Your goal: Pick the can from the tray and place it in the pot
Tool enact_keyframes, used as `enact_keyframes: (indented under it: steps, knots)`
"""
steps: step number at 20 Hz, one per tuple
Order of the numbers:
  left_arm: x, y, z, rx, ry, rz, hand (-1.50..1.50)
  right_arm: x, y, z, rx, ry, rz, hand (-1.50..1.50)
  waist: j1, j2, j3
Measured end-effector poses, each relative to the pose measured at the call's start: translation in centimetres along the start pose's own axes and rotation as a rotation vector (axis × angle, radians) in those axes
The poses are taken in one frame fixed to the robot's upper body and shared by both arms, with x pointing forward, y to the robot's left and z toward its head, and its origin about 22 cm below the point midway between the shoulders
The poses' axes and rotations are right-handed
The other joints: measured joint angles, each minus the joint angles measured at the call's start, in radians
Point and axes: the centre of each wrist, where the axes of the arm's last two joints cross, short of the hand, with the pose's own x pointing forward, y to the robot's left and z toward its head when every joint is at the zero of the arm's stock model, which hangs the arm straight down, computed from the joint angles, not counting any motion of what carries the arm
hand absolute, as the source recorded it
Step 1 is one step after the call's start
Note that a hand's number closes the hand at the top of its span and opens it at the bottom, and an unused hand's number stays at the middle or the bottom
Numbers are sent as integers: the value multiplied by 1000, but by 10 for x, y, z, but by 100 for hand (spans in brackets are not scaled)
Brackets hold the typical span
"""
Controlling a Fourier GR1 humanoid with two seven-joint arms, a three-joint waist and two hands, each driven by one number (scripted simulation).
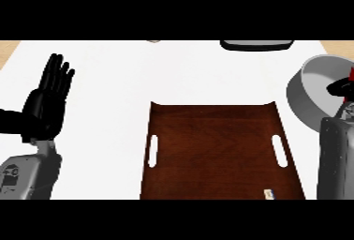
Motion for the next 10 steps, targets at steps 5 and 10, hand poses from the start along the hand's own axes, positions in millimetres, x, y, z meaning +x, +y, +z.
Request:
enact_keyframes:
  steps: [5,10]
  knots:
    - [0,3,3,0,-2,-1,0,-53,11,-27,20,15,4,150,5,2,0]
    - [-2,0,6,-3,5,2,0,-81,28,-51,32,28,16,150,10,3,0]
